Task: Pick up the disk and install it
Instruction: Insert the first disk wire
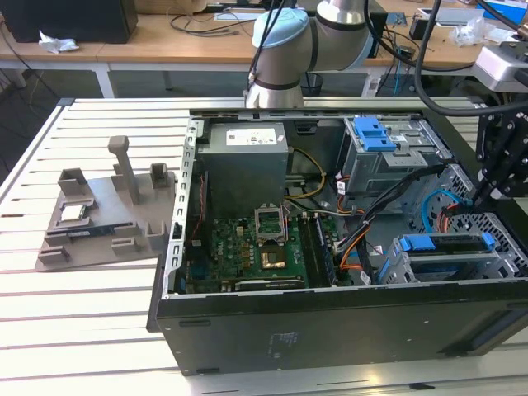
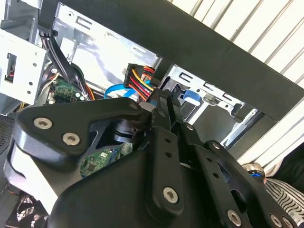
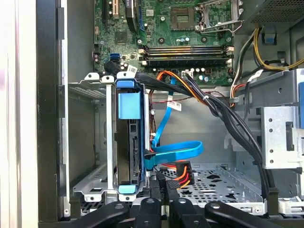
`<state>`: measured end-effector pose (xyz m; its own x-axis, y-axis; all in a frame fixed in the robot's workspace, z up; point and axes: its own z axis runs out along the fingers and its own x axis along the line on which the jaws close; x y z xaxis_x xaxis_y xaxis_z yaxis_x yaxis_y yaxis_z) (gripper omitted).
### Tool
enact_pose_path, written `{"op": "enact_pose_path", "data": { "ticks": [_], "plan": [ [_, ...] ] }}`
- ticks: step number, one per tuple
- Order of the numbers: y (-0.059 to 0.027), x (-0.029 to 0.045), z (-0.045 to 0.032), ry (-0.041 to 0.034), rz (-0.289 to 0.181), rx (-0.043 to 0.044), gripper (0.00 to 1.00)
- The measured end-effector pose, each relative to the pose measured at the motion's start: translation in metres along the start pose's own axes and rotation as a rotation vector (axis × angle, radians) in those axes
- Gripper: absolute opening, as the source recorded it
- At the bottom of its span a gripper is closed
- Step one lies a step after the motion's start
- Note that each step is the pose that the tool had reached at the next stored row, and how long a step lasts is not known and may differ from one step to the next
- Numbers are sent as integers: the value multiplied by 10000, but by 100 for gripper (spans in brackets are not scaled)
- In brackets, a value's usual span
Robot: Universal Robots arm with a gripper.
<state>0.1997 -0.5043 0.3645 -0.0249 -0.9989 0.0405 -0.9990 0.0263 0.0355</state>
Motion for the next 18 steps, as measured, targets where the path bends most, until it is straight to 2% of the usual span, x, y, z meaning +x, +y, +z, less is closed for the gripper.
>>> {"op": "enact_pose_path", "data": {
  "ticks": [1,3,6,10,18],
  "plan": [
    [0,5,0,0,0,0,16],
    [5,88,3,1,-2,1,16],
    [49,169,19,0,-30,2,16],
    [105,216,101,3,-89,4,16],
    [125,226,175,4,-136,6,16]
  ]
}}
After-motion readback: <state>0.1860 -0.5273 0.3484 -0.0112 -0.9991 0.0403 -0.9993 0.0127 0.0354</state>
